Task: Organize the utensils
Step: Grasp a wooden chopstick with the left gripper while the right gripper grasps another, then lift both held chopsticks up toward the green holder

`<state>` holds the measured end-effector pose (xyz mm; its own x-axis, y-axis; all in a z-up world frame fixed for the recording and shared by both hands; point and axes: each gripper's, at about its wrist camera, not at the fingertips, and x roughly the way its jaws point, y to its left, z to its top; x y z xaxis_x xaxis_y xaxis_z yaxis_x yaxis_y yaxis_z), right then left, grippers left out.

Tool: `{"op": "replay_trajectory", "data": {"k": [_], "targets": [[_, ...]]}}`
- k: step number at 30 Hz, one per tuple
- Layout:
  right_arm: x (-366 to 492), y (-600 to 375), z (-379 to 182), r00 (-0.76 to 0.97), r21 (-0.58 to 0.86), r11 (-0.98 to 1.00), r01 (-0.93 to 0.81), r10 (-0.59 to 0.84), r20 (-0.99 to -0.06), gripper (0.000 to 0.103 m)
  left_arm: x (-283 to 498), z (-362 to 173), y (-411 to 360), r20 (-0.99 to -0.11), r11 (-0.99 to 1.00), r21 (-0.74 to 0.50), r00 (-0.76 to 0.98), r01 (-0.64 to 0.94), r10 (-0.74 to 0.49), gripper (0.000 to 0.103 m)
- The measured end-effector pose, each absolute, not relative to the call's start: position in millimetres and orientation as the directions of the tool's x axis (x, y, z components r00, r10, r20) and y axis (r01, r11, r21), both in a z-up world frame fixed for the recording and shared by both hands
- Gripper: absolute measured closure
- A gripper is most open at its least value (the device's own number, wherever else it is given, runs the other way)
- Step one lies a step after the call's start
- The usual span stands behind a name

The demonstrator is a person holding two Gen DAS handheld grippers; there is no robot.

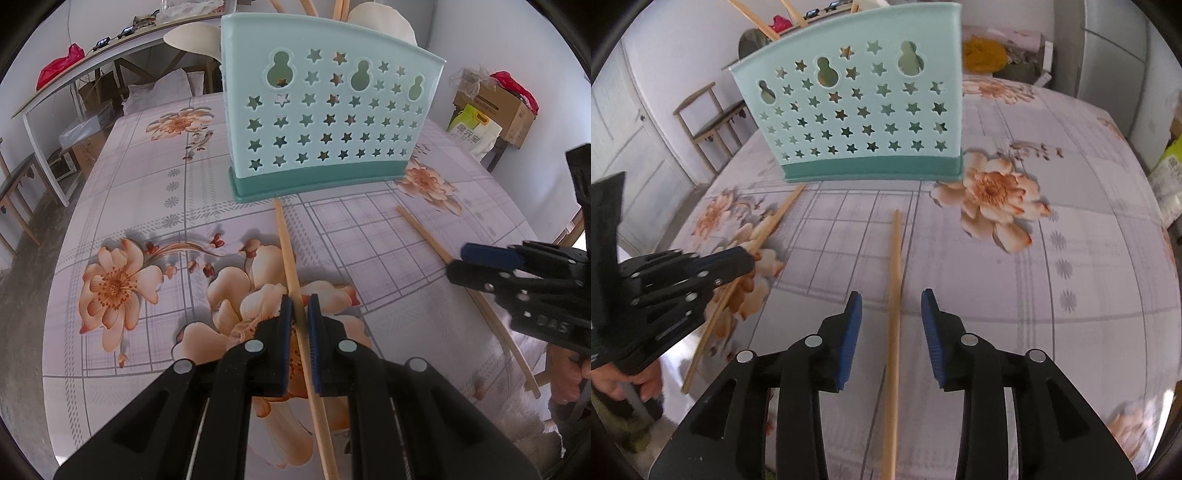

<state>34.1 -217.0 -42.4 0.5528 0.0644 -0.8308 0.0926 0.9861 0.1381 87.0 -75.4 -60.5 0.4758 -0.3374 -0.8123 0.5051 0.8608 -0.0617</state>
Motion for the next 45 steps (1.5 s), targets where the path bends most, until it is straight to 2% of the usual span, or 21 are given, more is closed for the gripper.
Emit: {"op": "replay_trajectory", "data": {"k": [3, 7, 9, 20, 25, 27, 30, 33, 41, 45], "targets": [[41, -216, -45, 0.559, 0.115, 0.988, 0.100, 0.040, -0.828, 0.074, 87, -60, -75, -0.811, 0.861, -0.060, 0.479, 0.505, -0.337, 0.095], [46, -220, -46, 0.568, 0.116, 0.985, 0.125, 0.024, -0.822, 0.092, 87, -61, -74, -0.809, 0.861, -0.056, 0.483, 0.505, -0.335, 0.095], [46, -224, -46, 0.569, 0.127, 0.983, 0.136, 0.028, -0.822, 0.098, 87, -61, -75, -0.808, 0.862, -0.054, 0.485, 0.504, -0.334, 0.095], [26, -225, -46, 0.556, 0.217, 0.970, 0.107, 0.123, -0.822, 0.098, 75, -60, -70, -0.824, 0.855, -0.071, 0.453, 0.514, -0.340, 0.094], [23, -223, -46, 0.542, 0.248, 0.965, 0.090, 0.161, -0.825, 0.095, 80, -59, -67, -0.837, 0.858, -0.130, 0.409, 0.498, -0.364, 0.094], [23, -221, -46, 0.542, 0.247, 0.966, 0.080, 0.165, -0.824, 0.091, 84, -59, -69, -0.839, 0.854, -0.139, 0.399, 0.501, -0.370, 0.092], [26, -217, -45, 0.544, 0.233, 0.970, 0.068, 0.159, -0.824, 0.085, 84, -59, -76, -0.840, 0.841, -0.107, 0.405, 0.530, -0.362, 0.084], [34, -212, -45, 0.546, 0.197, 0.978, 0.061, 0.132, -0.827, 0.084, 87, -59, -84, -0.839, 0.835, -0.057, 0.427, 0.547, -0.337, 0.082], [49, -210, -46, 0.558, 0.169, 0.983, 0.074, 0.100, -0.824, 0.087, 107, -60, -93, -0.834, 0.837, -0.025, 0.450, 0.547, -0.319, 0.082], [51, -210, -46, 0.565, 0.137, 0.987, 0.086, 0.064, -0.823, 0.097, 116, -61, -98, -0.829, 0.835, -0.011, 0.462, 0.550, -0.315, 0.082]]}}
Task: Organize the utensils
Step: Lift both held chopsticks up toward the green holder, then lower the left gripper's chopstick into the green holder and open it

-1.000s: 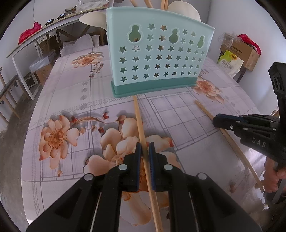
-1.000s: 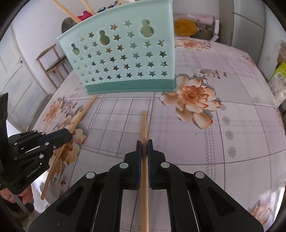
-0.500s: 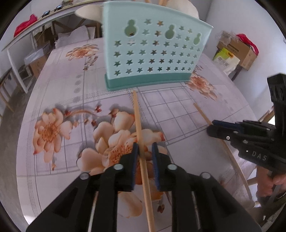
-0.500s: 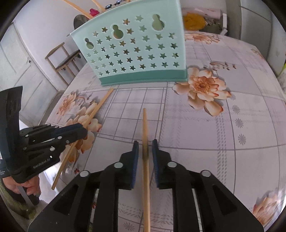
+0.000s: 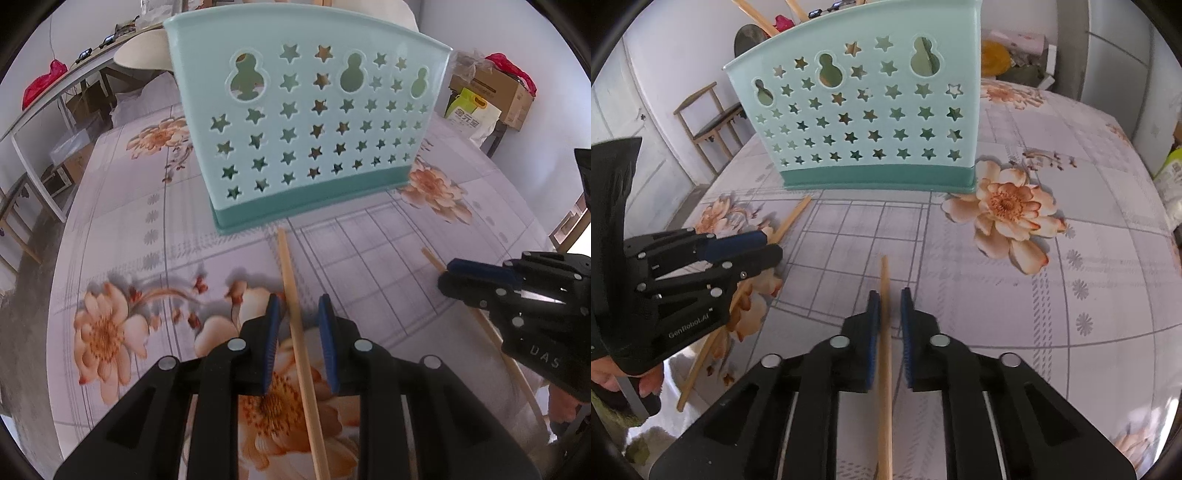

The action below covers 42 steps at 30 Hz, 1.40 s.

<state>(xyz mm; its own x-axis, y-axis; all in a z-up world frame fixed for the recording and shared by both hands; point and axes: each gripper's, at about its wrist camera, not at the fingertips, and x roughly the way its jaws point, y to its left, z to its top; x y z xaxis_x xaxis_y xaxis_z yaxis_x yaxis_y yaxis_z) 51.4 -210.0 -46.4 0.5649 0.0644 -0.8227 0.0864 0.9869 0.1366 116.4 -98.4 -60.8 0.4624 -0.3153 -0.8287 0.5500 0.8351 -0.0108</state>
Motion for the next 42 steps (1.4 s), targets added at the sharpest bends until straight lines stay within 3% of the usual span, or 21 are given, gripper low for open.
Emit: {"op": "replay_trajectory", "data": {"k": [3, 7, 19, 27, 38, 42], "targets": [[53, -213, -47, 0.569, 0.145, 0.985, 0.091, 0.068, -0.820, 0.099, 119, -62, -102, -0.823, 0.833, 0.005, 0.476, 0.553, -0.311, 0.084], [60, -219, -45, 0.575, 0.178, 0.979, 0.102, 0.089, -0.814, 0.099, 123, -62, -104, -0.817, 0.838, 0.022, 0.492, 0.546, -0.300, 0.095], [56, -245, 16, 0.709, 0.304, 0.946, 0.110, 0.140, -0.692, 0.099, 110, -35, -91, -0.775, 0.826, -0.062, 0.495, 0.561, -0.394, 0.097], [46, -248, 28, 0.734, 0.318, 0.942, 0.111, 0.138, -0.665, 0.099, 95, 22, -54, -0.658, 0.805, -0.204, 0.530, 0.558, -0.534, 0.097], [39, -249, 27, 0.739, 0.321, 0.939, 0.123, 0.129, -0.661, 0.099, 85, 87, -22, -0.483, 0.770, -0.281, 0.609, 0.573, -0.629, 0.097], [38, -252, 27, 0.739, 0.324, 0.937, 0.129, 0.127, -0.662, 0.099, 88, 123, -19, -0.378, 0.742, -0.308, 0.640, 0.595, -0.669, 0.097]]}}
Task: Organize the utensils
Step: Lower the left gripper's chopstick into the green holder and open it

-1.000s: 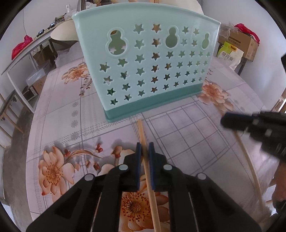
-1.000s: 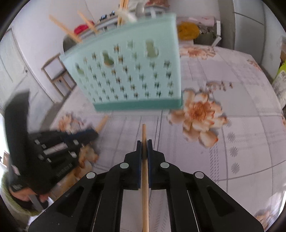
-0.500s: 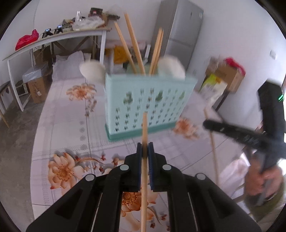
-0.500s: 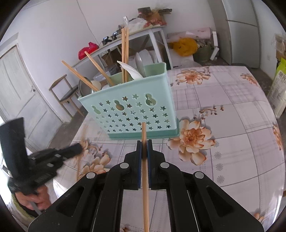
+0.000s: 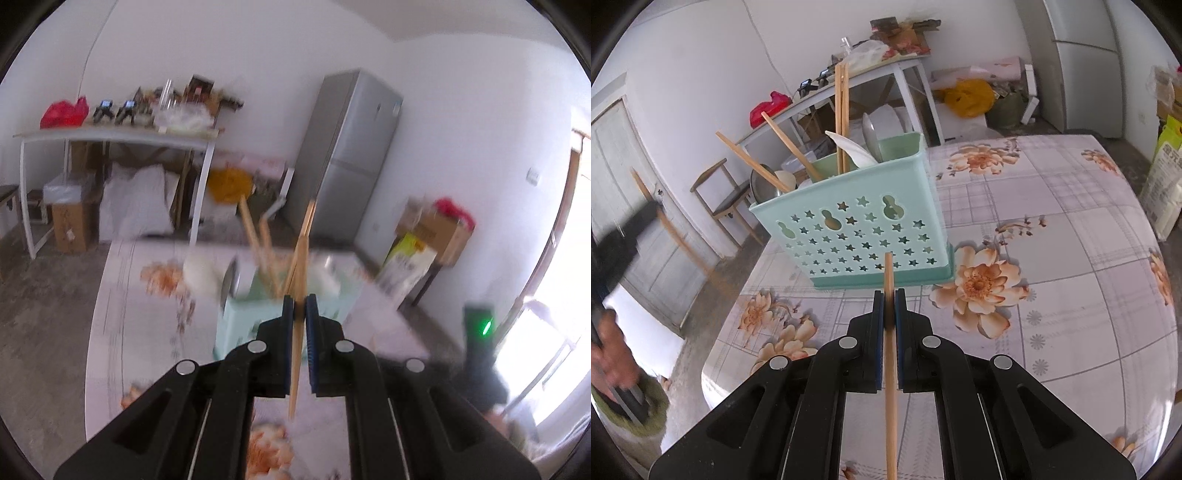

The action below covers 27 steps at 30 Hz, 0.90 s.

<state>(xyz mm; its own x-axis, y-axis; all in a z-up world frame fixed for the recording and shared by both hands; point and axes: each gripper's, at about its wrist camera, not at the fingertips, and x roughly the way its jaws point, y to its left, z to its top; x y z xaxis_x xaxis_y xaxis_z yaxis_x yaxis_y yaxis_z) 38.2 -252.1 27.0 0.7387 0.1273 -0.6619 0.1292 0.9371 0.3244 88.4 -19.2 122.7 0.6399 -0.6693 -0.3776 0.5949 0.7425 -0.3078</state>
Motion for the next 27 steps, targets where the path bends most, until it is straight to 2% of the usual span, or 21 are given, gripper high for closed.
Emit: {"op": "replay_trajectory", "data": {"k": [7, 11, 21, 27], "targets": [[40, -253, 25, 0.737, 0.330, 0.935, 0.133, 0.129, -0.664, 0.099, 99, 178, -25, -0.165, 0.705, -0.320, 0.696, 0.633, -0.699, 0.097], [39, -251, 26, 0.736, 0.327, 0.935, 0.134, 0.127, -0.665, 0.099, 115, 194, -38, -0.102, 0.714, -0.306, 0.723, 0.630, -0.683, 0.097], [41, -252, 25, 0.729, 0.324, 0.936, 0.138, 0.125, -0.673, 0.099, 156, 207, -59, -0.051, 0.751, -0.299, 0.776, 0.588, -0.628, 0.097], [41, -252, 25, 0.728, 0.322, 0.937, 0.138, 0.124, -0.674, 0.099, 174, 177, -75, -0.084, 0.773, -0.316, 0.795, 0.550, -0.601, 0.097]]}}
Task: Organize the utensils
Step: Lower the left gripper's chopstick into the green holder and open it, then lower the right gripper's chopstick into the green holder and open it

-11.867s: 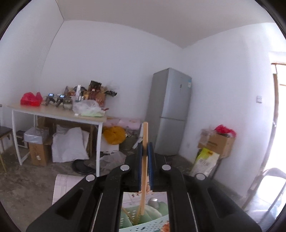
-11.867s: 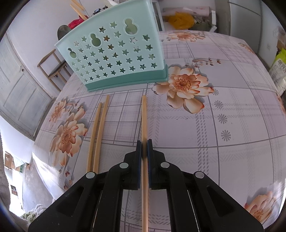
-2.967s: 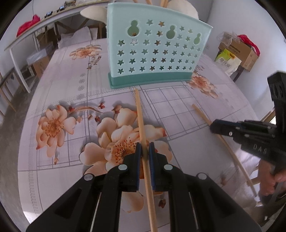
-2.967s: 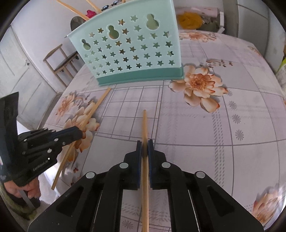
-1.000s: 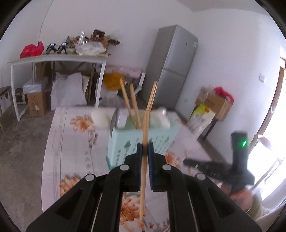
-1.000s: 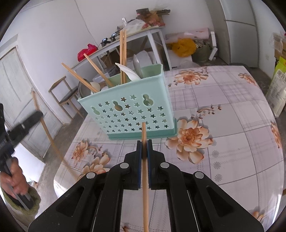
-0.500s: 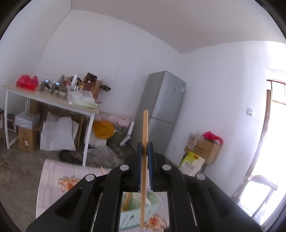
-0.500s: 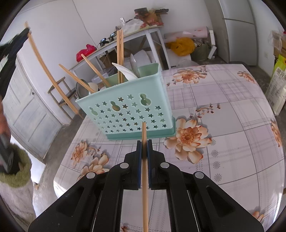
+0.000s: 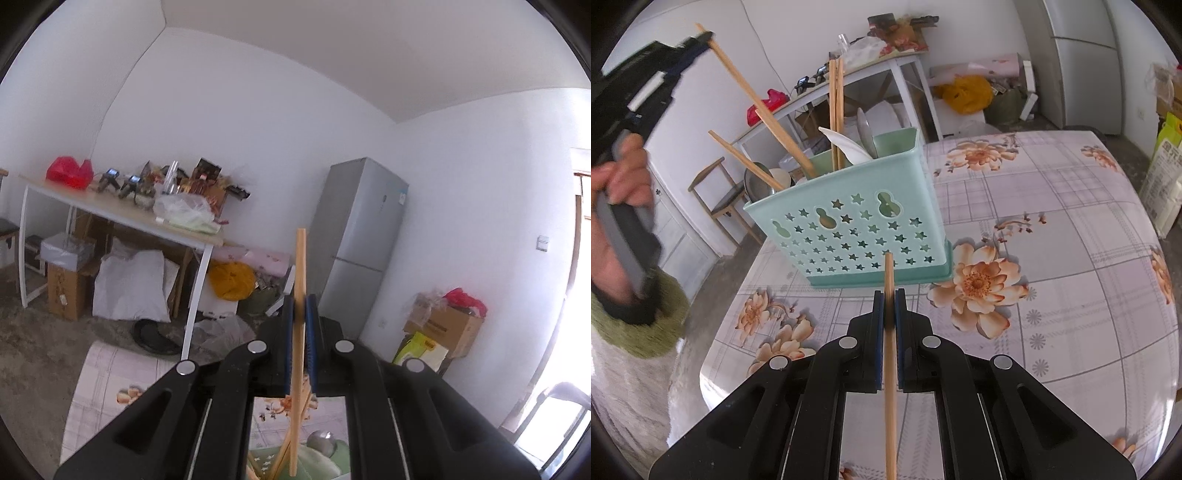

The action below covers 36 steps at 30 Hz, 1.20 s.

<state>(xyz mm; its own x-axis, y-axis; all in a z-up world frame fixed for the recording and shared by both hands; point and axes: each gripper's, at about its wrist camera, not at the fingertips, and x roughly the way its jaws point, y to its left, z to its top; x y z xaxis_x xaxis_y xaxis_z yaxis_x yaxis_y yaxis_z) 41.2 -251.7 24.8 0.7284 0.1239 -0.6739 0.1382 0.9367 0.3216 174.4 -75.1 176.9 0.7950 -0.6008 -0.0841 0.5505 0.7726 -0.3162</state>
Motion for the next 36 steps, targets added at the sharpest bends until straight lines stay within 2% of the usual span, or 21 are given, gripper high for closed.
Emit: {"op": "replay_trajectory", "data": {"k": [7, 13, 17, 24, 28, 36], "targets": [[41, -253, 25, 0.728, 0.318, 0.938, 0.140, 0.120, -0.675, 0.099, 187, 120, -87, -0.159, 0.779, -0.363, 0.789, 0.512, -0.593, 0.097], [40, -254, 26, 0.729, 0.311, 0.940, 0.140, 0.115, -0.675, 0.099, 172, 116, -80, -0.163, 0.779, -0.345, 0.784, 0.524, -0.599, 0.095], [38, -252, 30, 0.734, 0.306, 0.942, 0.138, 0.110, -0.670, 0.099, 163, 120, -72, -0.152, 0.774, -0.328, 0.779, 0.541, -0.609, 0.080], [31, -253, 47, 0.761, 0.299, 0.945, 0.132, 0.097, -0.642, 0.099, 143, 130, -59, -0.129, 0.771, -0.294, 0.776, 0.565, -0.618, 0.070], [27, -256, 67, 0.791, 0.305, 0.946, 0.110, 0.102, -0.603, 0.099, 128, 134, -47, -0.122, 0.778, -0.279, 0.783, 0.563, -0.611, 0.061], [26, -263, 134, 0.883, 0.293, 0.955, 0.034, 0.109, -0.456, 0.099, 103, 110, -30, -0.220, 0.812, -0.227, 0.784, 0.538, -0.581, 0.047]]}}
